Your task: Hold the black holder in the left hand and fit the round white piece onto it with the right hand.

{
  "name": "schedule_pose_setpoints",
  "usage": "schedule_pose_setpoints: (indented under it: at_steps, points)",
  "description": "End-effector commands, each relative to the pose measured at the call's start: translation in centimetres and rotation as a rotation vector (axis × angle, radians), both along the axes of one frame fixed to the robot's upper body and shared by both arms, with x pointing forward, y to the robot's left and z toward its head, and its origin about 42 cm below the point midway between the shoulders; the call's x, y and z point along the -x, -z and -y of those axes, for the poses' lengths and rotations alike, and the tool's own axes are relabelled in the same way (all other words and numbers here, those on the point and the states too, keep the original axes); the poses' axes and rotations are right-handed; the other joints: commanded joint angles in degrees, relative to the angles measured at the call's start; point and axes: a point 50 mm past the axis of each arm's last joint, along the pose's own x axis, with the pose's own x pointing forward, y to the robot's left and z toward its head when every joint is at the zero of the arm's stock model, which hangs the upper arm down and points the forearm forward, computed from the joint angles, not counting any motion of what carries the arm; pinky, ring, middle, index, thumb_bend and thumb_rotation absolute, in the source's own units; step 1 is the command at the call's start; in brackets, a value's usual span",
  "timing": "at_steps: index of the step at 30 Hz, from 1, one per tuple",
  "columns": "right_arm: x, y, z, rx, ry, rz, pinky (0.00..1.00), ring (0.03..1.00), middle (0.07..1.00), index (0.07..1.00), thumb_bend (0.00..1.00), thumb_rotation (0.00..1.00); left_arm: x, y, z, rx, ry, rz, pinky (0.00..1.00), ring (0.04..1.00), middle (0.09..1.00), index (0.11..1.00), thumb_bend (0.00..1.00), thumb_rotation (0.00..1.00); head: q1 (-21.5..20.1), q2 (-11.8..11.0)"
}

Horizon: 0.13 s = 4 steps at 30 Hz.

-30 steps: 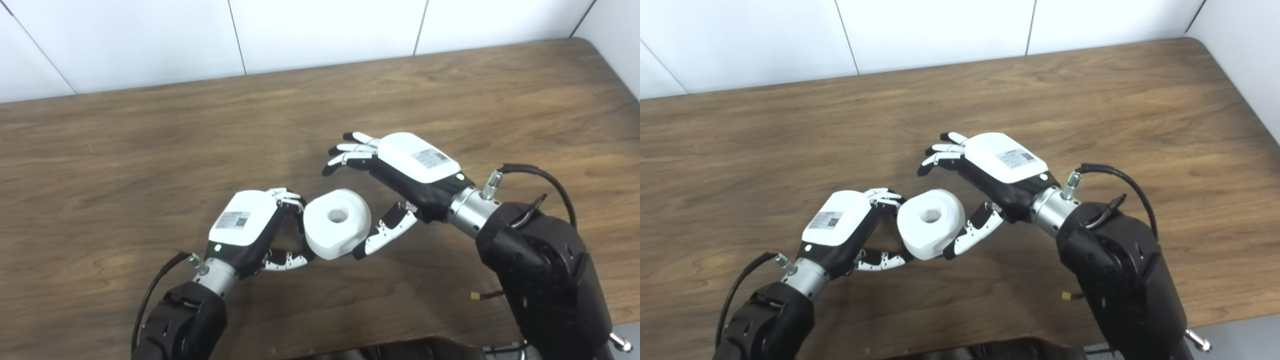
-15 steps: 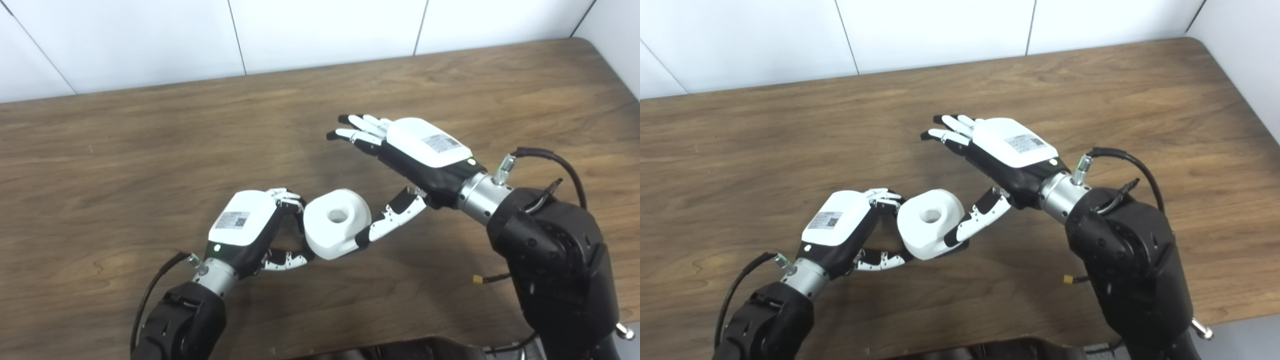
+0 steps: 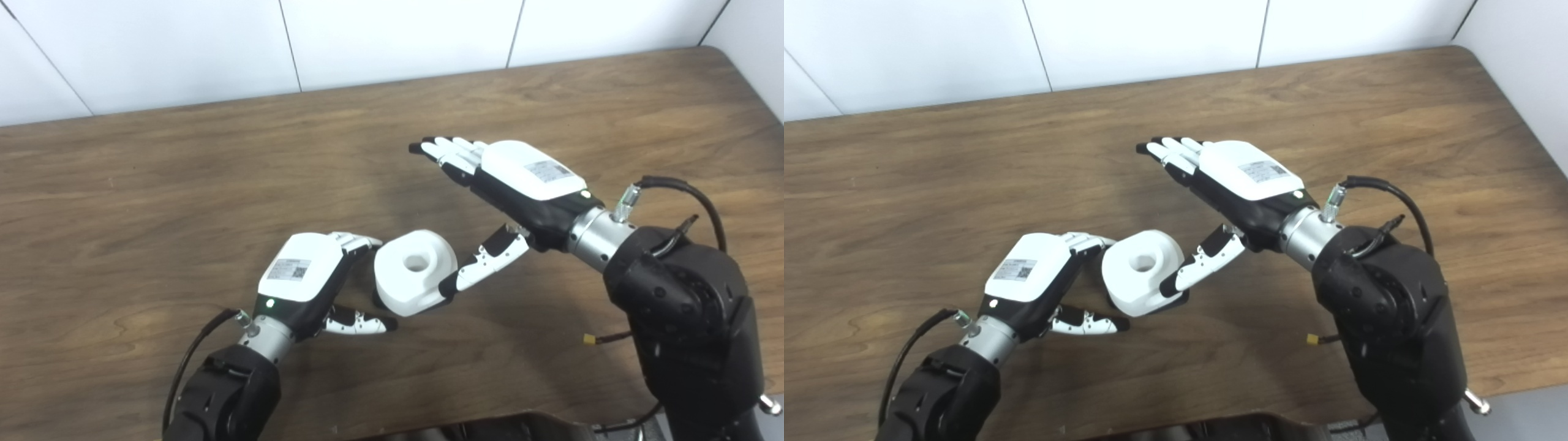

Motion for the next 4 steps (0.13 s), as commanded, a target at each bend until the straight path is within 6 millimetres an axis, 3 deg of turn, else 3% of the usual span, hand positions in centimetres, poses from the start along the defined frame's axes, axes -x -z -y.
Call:
schedule_pose_setpoints:
  at_steps: [1,4]
  points:
    - [-0.04,-1.32,0.23,-0.004,-0.003,0.067,1.0,1.0,1.0,0.998,1.0,0.44,-0.05,1.19,-0.77,-0.074,-0.024,-0.107,0.84,0.851,0.857,0.893,0.95,0.44,0.0,0.0]
    - [-0.23,-1.37,0.44,-0.003,-0.006,0.067,1.0,1.0,1.0,0.994,1.0,0.43,-0.06,0.73,-0.79,-0.102,-0.017,-0.153,0.86,0.867,0.887,0.942,0.99,0.47,0.2,-0.2]
